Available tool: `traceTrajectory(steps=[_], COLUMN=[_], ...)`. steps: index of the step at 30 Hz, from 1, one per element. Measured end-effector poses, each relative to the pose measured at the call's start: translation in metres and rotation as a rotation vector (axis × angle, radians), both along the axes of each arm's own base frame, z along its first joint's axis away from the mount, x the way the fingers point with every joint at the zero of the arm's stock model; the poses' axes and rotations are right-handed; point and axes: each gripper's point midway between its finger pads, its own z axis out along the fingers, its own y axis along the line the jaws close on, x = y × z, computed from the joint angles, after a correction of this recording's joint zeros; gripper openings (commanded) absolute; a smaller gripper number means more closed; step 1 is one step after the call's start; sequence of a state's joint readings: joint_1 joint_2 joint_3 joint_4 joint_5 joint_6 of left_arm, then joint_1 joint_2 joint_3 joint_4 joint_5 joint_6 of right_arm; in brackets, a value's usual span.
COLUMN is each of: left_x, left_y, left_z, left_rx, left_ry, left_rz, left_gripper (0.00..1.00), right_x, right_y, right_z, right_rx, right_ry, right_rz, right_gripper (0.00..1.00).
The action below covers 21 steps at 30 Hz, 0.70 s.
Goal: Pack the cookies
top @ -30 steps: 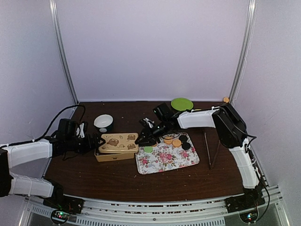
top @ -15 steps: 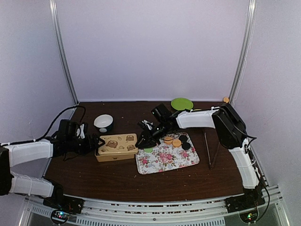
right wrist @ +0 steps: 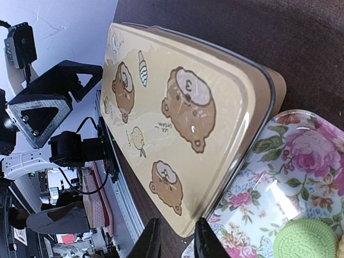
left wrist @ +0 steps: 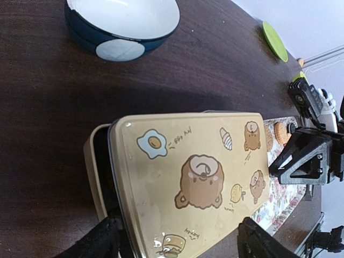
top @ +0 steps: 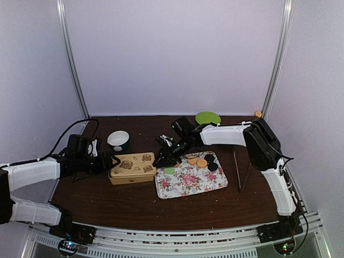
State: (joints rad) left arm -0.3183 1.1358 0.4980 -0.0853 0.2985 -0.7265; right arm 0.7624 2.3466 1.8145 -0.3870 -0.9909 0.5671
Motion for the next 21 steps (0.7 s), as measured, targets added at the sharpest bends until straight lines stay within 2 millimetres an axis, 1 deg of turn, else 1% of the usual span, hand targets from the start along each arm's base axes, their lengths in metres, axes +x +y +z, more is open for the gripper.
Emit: traceTrajectory(steps=[11,21], left_x=[-0.001,-0.002], left_y=[0.007,0.012], left_z=[-0.006,-0.023], left_rx=[0.048,0.094], left_ry=[0.011,0.059], left_rz=[0.017,0.027], left_gripper=[0.79,0.79], right_x=[-0.003,-0.008], right_y=[0.004,0.014], right_z=[0.007,0.016], right_rx=[-0.001,0.014], right_ry=[-0.015,-0.031], right_rz=[0.016,0.034], right_gripper=[0.21,0.22])
